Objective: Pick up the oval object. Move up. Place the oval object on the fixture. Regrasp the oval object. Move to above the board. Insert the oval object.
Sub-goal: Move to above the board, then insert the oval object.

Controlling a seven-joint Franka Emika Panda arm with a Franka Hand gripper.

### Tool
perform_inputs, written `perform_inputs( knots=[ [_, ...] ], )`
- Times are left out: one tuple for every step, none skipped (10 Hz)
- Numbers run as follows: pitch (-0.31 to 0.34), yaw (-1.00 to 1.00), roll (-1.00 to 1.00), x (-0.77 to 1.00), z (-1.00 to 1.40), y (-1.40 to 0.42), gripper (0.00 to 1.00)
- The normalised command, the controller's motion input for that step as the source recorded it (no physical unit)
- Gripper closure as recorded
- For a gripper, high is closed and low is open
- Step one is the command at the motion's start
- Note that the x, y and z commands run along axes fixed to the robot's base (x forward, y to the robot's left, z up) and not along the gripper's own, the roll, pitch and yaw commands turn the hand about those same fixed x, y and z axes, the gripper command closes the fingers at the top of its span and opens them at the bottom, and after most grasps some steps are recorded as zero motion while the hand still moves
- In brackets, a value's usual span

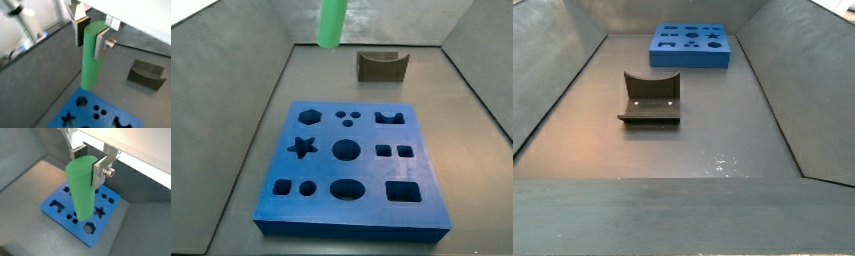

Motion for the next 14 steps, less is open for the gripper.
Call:
perform_inputs(
  knots=[
    [-0.42, 0.66, -0.1, -0.06, 0.0, 0.02, 1.0],
    [-0.305, 0.41, -0.05, -0.05, 0.0, 0.01, 1.0],
    [-0.01, 0.02, 0.0, 0.0, -0.02, -0.08, 1.0],
    [-0.03, 0.0, 0.0, -0.04, 0.0, 0.0, 1.0],
    [-0.204, -0.24, 0.0, -0.47, -0.2, -0.4, 1.0],
    [-0.164, -0.47, 0.0, -0.31, -0.28, -0.37, 1.0],
    [-0.181, -0.51, -0.05, -0.26, -0.32, -0.38, 1.0],
    [-0.189, -0.52, -0.06, -0.21, -0.27, -0.41, 1.0],
    [-0.17, -0.54, -0.04, -0.11, -0.17, -0.44, 1.0],
    [-0.141, -0.56, -0.02, 0.0, -0.07, -0.54, 1.0],
    [-0.149, -0.52, -0.02, 0.0, -0.05, -0.59, 1.0],
    [-0.154, -0.48, 0.0, 0.0, -0.05, -0.63, 1.0],
    [-0.166, -0.45, 0.0, 0.0, -0.06, -0.66, 1.0],
    [-0.181, -0.43, 0.0, 0.0, -0.09, -0.67, 1.0]
  ],
)
